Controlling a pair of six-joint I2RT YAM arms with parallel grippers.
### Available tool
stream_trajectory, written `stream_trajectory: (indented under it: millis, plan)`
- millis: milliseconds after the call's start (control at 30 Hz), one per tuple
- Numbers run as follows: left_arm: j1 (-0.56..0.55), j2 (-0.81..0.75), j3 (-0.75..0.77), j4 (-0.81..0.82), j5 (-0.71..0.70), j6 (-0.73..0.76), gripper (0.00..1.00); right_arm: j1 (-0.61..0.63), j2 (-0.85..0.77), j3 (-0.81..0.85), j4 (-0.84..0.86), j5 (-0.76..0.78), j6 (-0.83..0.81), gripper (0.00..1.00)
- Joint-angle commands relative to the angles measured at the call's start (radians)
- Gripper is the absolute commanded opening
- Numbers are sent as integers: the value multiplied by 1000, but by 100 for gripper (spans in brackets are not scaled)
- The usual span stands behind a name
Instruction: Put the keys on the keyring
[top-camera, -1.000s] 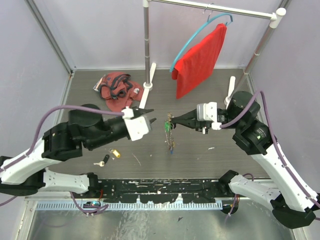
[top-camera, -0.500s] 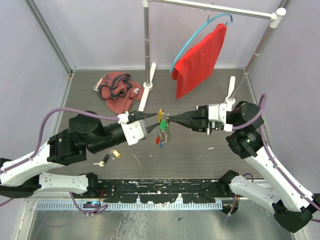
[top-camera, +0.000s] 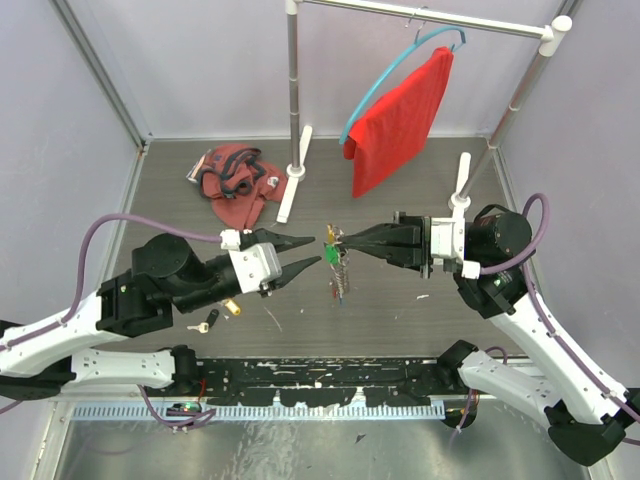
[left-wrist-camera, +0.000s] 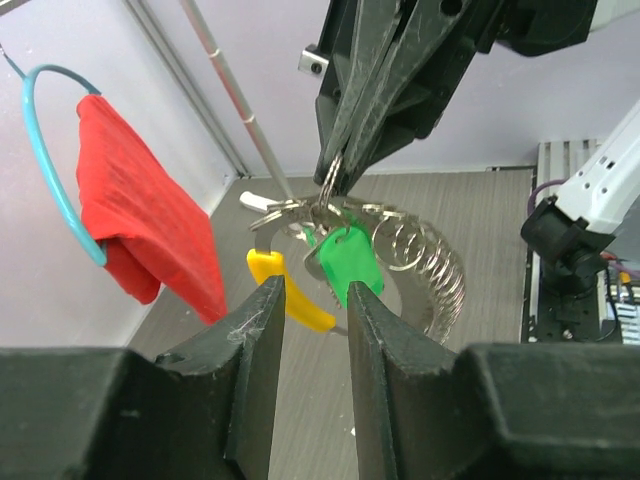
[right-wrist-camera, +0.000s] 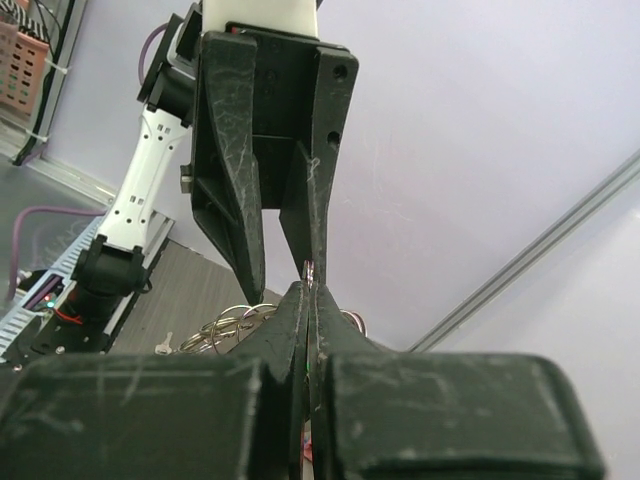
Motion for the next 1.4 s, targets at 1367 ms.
stream_trajectory:
  millis: [1367]
  plan:
    - [-4,48,22,77,109,-55,17,4,-11,103,-133,-83,-129,1]
